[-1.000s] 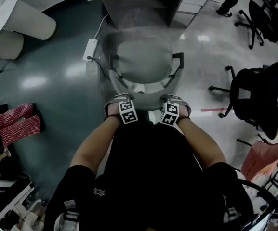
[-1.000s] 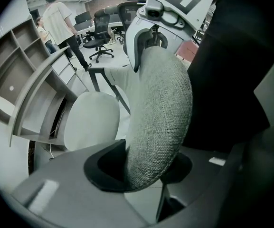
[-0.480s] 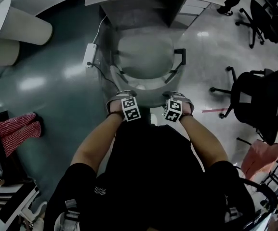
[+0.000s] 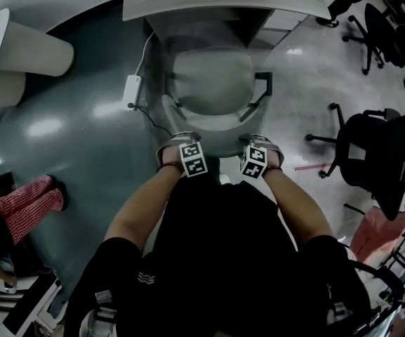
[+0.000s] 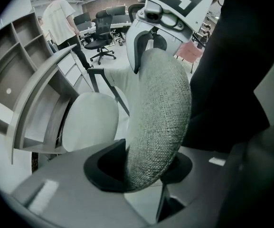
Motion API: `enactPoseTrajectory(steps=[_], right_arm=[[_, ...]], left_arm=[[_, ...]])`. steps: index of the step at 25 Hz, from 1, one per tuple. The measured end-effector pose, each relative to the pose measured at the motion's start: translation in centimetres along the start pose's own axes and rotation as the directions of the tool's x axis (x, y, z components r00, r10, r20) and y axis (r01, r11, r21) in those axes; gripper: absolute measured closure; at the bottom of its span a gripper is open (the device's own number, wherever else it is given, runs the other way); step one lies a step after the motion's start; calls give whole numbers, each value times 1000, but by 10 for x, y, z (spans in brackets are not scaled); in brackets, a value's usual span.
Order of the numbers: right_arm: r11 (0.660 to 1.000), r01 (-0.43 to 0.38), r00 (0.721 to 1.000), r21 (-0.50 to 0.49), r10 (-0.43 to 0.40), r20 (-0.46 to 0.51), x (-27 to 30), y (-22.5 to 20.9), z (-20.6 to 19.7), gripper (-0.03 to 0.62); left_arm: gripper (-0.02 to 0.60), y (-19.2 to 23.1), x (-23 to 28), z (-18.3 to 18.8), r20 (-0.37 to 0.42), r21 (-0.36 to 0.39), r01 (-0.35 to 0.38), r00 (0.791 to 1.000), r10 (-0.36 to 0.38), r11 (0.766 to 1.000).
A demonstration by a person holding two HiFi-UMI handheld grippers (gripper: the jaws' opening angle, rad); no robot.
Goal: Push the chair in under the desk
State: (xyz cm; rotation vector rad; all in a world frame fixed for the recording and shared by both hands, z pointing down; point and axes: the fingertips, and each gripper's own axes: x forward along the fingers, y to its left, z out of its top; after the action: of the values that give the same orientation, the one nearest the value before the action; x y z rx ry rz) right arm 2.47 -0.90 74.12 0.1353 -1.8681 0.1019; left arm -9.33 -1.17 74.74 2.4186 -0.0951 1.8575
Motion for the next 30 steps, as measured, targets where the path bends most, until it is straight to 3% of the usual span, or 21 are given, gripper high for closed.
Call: enactPoseTrajectory(steps=[11,30], right_arm=[[1000,16,1000,5,-16,-11,4,-82,14,422],[999,-2,1000,-35,2,3,7,-192,23,422]], left_arm=[[417,82,-1,6,-4,1,-4,1000,4,1000],[417,187,-1,23,-8,-19,0,1000,-1,1000]])
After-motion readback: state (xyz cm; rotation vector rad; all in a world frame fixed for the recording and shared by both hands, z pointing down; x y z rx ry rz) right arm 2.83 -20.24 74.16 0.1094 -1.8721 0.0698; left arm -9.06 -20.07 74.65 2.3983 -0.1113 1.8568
